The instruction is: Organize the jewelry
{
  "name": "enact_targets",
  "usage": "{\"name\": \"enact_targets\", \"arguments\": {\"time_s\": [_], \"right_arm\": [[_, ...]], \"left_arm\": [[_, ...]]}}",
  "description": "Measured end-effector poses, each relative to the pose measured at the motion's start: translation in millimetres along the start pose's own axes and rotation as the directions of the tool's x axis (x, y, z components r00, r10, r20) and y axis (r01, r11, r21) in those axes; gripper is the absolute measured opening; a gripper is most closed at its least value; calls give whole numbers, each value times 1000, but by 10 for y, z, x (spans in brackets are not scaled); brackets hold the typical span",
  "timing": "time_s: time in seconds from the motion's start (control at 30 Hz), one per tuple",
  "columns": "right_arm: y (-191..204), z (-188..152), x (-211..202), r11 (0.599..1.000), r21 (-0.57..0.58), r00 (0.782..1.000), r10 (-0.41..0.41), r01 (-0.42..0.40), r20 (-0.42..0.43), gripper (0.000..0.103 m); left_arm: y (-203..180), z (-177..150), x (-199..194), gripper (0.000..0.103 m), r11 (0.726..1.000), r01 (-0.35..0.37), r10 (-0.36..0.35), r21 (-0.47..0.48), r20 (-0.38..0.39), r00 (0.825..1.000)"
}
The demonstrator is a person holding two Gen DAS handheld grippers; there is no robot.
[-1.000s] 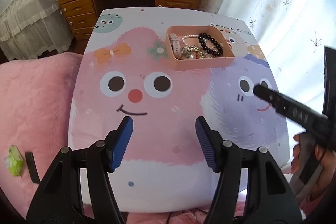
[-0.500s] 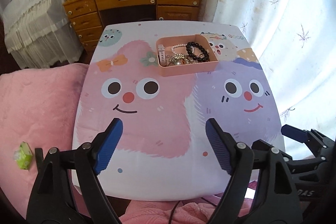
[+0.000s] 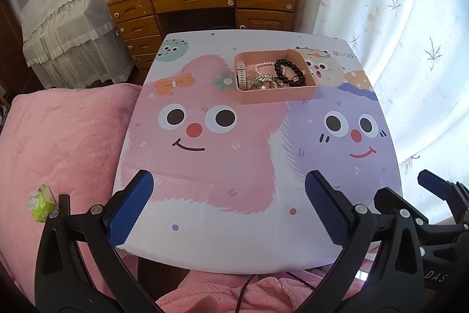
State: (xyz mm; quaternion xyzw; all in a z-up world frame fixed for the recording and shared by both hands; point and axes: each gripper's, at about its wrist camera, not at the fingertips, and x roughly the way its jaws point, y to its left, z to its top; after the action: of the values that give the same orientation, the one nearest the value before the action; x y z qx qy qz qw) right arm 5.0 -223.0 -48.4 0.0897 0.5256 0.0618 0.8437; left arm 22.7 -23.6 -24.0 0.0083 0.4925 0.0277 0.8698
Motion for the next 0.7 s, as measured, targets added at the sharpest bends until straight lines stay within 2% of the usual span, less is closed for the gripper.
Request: {"name": "enact_targets", "arguments": {"time_s": [0.7], "right_arm": [[25, 91, 93, 1000, -14, 1000, -2, 2, -1, 103]], "left_arm": [[-9, 13, 22, 103, 1000, -6, 6, 6, -1, 1000]]}}
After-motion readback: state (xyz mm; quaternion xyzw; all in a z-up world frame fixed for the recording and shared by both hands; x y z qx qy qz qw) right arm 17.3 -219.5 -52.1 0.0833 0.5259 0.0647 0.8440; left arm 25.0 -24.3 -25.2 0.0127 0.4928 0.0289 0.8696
